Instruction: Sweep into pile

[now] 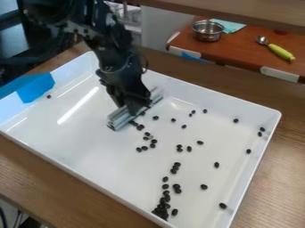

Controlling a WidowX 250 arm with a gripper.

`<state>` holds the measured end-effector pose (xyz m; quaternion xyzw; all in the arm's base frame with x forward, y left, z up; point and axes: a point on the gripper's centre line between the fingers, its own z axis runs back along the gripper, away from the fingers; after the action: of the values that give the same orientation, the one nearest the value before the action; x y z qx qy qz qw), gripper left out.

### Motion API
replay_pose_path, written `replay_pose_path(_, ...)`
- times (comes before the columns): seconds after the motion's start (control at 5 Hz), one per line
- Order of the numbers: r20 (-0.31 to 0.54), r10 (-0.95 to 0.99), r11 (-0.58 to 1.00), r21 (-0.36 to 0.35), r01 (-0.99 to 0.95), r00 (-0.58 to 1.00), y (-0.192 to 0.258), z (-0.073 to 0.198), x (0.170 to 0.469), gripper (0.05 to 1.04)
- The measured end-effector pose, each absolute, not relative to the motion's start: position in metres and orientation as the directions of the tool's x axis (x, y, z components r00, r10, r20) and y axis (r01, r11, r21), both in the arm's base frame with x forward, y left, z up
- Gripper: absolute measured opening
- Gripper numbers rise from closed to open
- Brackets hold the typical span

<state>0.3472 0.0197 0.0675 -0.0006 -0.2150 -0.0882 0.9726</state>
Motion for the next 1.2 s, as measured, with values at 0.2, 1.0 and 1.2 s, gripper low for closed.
replay_pose_path(0.2, 0.433, -0.222, 0.973, 0.042, 0.227, 0.874, 0.009, 0.066, 0.340, 0.340)
replay_pose_path(1.0, 0.435, -0.372, 0.912, 0.005, 0.411, 0.820, -0.048, 0.071, 0.291, 0.340)
replay_pose_path(1.2, 0.432, -0.408, 0.889, -0.010, 0.457, 0.804, -0.064, 0.073, 0.274, 0.340)
